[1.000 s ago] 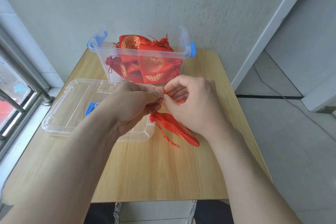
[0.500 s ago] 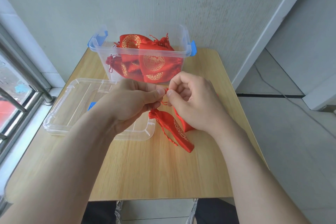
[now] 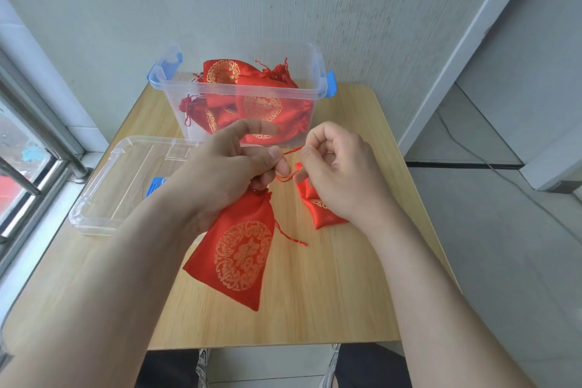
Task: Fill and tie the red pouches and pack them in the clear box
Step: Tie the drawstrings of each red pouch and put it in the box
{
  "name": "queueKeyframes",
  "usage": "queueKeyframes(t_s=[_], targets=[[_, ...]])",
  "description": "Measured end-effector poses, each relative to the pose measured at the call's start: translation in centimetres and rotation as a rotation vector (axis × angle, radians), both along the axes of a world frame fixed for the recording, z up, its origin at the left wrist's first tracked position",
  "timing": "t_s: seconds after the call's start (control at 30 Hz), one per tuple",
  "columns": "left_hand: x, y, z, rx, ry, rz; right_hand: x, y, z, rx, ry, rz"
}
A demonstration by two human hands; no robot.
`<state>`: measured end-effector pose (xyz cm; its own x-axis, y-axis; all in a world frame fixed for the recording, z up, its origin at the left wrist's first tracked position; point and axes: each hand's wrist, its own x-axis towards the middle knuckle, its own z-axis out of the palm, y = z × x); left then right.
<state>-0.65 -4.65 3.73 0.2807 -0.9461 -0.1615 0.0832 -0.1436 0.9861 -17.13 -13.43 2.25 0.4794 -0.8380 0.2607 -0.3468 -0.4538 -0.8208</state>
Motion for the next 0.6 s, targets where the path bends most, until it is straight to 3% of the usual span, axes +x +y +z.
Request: queueKeyframes(t_s=[0.27,0.5,0.6], targets=[[-0.6,-0.4,-0.1,-0.051,-0.019,-0.019,1.2,0.2,-0.4,-0.119,-0.026,-0.167],[-1.3,-0.8,-0.3,-0.197,0.071,0.139,1.8,0.8,0.9,0.286,-0.408,0.066],[-1.6,-1.0,-1.0,-0.089,-0.125,0.325,1.9,1.1,1.3,0.423,-0.519,0.113]])
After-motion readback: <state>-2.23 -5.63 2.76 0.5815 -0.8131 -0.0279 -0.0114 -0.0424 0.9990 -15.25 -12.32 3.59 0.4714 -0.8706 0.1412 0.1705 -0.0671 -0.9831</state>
